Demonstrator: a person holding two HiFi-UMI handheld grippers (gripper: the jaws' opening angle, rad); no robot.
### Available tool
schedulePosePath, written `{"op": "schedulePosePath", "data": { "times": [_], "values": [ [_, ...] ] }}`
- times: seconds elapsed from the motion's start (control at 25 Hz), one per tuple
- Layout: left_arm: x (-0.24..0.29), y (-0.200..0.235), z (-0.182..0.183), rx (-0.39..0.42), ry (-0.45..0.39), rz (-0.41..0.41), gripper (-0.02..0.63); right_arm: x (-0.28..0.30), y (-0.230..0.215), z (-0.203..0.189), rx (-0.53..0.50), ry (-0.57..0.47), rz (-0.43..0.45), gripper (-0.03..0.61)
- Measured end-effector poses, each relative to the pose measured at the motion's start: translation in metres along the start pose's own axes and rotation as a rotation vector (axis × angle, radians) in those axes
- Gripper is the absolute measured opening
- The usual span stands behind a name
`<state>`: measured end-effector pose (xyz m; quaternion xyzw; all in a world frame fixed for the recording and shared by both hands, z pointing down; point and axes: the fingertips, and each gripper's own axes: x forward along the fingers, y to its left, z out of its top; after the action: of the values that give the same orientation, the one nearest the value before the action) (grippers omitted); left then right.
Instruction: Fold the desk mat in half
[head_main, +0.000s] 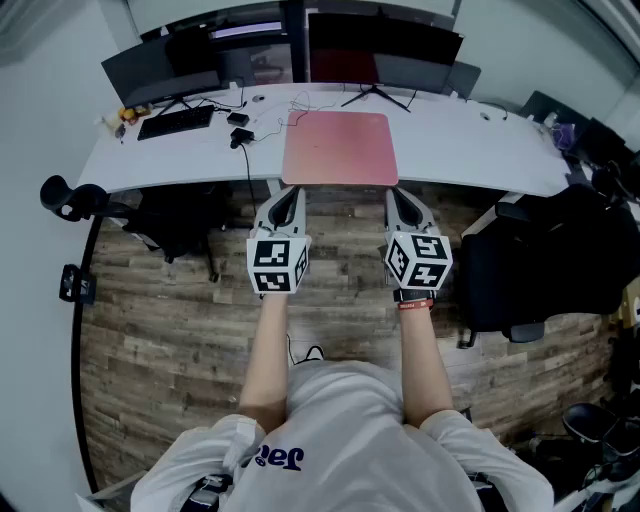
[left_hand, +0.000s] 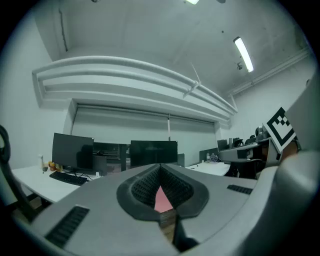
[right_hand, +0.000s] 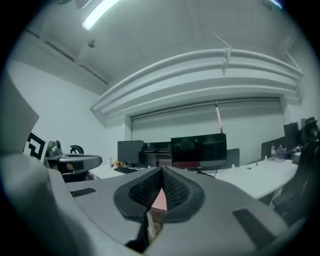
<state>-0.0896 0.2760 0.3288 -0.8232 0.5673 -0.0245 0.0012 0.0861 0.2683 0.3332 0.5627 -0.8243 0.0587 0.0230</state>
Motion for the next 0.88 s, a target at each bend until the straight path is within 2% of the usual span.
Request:
{"op": "schedulePosePath", "data": {
  "times": [0.28, 0.48, 0.68, 0.88],
  "values": [
    [0.0, 0.033, -0.012, -0.036, -0.01, 0.023, 0.019, 0.019, 0.017, -0.014, 0.026, 0.013, -0.004, 0.012],
    [-0.002, 0.05, -0.021, -0.027, 0.004, -0.016, 0.02, 0.031, 0.038, -0.023, 0.045, 0.028, -0.018, 0.012],
    [-0.001, 0.056, -0.036, -0.055, 0.018, -0.066, 0.019, 0.036, 0.056, -0.039, 0.081, 0.048, -0.02, 0.014],
    [0.014, 0.052, -0.057, -0.058, 0.065, -0.106, 0.02, 0.047, 0.051, -0.055, 0.108, 0.082, -0.03, 0.015]
  ]
}}
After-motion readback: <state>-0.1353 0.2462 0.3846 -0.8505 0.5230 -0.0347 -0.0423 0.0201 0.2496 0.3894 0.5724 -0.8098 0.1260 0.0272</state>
